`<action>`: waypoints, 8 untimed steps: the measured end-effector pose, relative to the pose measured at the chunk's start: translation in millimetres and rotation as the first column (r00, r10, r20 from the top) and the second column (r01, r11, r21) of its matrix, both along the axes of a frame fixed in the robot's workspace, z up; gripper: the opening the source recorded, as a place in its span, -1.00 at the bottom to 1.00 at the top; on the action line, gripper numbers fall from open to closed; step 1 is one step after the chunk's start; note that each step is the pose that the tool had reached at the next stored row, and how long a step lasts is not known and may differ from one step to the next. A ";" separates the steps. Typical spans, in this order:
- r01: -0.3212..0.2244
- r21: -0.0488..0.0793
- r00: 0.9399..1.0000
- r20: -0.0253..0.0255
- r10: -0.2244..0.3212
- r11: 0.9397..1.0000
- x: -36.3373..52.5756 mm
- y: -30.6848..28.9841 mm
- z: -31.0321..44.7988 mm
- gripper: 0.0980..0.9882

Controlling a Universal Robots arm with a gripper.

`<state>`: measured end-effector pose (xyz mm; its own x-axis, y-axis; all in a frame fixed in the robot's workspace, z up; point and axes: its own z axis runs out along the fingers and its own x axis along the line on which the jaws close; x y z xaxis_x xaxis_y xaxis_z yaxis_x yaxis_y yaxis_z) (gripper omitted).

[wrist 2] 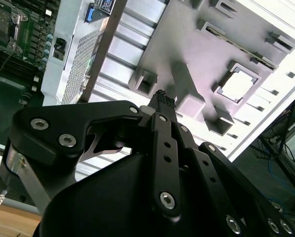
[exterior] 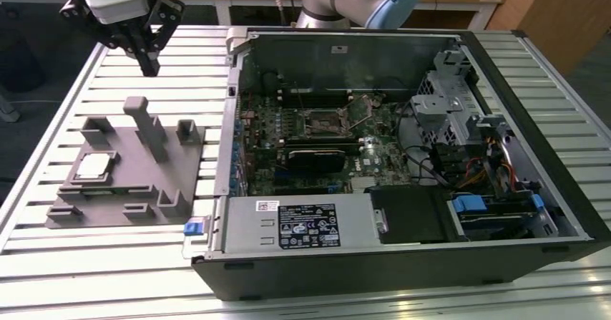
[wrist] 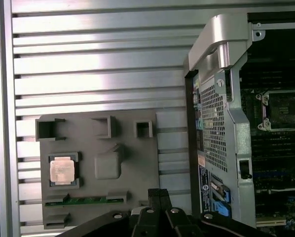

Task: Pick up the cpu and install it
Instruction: 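Reach for the cpu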

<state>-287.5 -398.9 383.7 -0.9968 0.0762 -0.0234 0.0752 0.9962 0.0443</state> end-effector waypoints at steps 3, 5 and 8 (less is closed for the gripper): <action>0.000 0.000 1.000 0.000 0.000 1.000 -3.0 0.0 -0.2 -0.98; 0.000 0.000 1.000 0.000 0.000 1.000 -5.2 0.0 -0.3 -0.98; 0.000 0.000 1.000 0.000 0.000 1.000 -8.5 0.0 -0.4 -0.98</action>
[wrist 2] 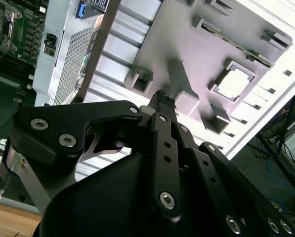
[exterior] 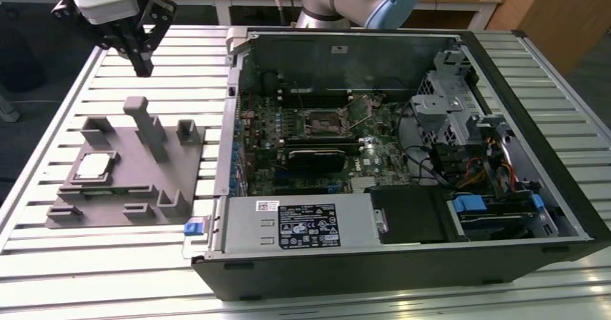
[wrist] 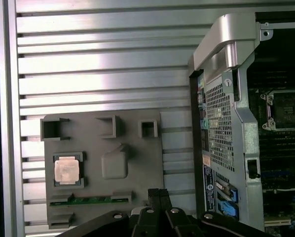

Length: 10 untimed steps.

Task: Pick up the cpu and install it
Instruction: 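Reach for the cpu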

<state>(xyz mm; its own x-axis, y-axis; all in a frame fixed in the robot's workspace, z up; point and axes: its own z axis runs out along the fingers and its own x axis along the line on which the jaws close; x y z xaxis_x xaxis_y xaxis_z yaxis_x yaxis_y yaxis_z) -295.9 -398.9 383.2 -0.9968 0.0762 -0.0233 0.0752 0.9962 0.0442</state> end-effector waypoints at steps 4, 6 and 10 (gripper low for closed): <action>0.000 0.000 1.000 0.000 0.000 1.000 -4.2 0.0 -0.3 -0.98; 0.000 0.000 1.000 0.000 0.000 1.000 -6.4 0.0 -0.4 -0.98; 0.000 0.000 1.000 0.000 0.000 1.000 -10.5 0.0 -0.6 -0.98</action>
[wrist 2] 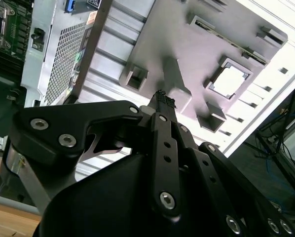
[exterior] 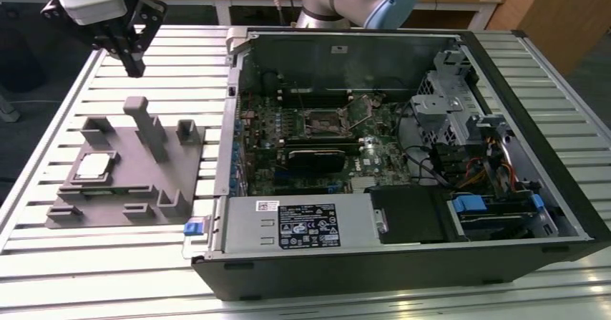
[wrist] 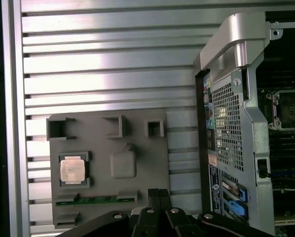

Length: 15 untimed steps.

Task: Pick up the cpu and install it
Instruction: 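Reach for the cpu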

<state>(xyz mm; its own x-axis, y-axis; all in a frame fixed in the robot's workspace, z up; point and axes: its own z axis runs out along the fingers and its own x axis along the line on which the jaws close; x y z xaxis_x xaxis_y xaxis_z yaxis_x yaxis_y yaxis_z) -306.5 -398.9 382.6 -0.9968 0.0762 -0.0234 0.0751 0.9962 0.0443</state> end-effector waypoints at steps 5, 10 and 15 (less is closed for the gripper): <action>0.000 0.000 1.000 0.000 0.000 1.000 -5.3 0.0 -0.3 -0.98; 0.000 0.000 1.000 0.000 0.000 1.000 -10.5 0.0 -0.5 -0.98; 0.000 0.000 1.000 0.000 0.000 1.000 -15.5 0.0 -0.9 -0.98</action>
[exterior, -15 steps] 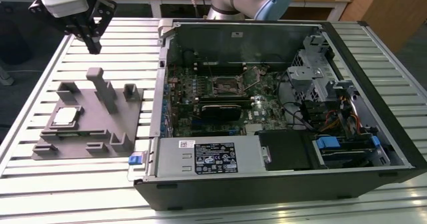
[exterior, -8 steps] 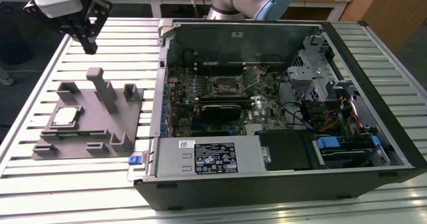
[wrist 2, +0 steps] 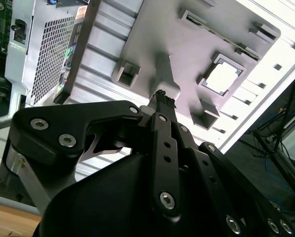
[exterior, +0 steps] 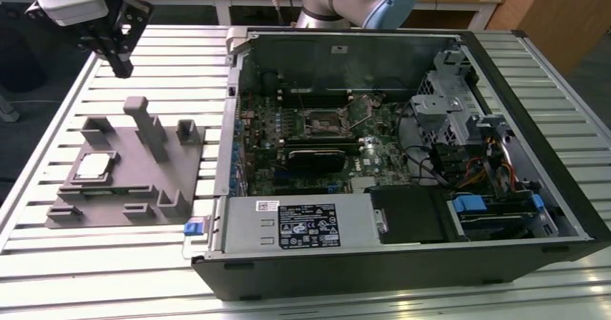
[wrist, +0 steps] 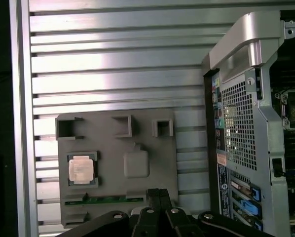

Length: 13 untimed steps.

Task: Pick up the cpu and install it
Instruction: 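Reach for the cpu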

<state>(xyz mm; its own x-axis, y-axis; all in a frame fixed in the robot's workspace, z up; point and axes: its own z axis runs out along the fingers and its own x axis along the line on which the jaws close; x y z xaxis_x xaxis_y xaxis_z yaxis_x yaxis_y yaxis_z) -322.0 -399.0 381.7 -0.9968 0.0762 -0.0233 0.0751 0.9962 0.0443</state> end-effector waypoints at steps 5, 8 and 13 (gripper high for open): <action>0.000 0.000 1.000 0.000 0.000 1.000 -5.2 0.0 -0.3 -0.98; 0.000 0.000 1.000 0.000 0.000 1.000 -8.3 0.0 -0.5 -0.98; 0.000 0.000 1.000 0.000 0.000 1.000 -13.5 0.0 -0.7 -0.98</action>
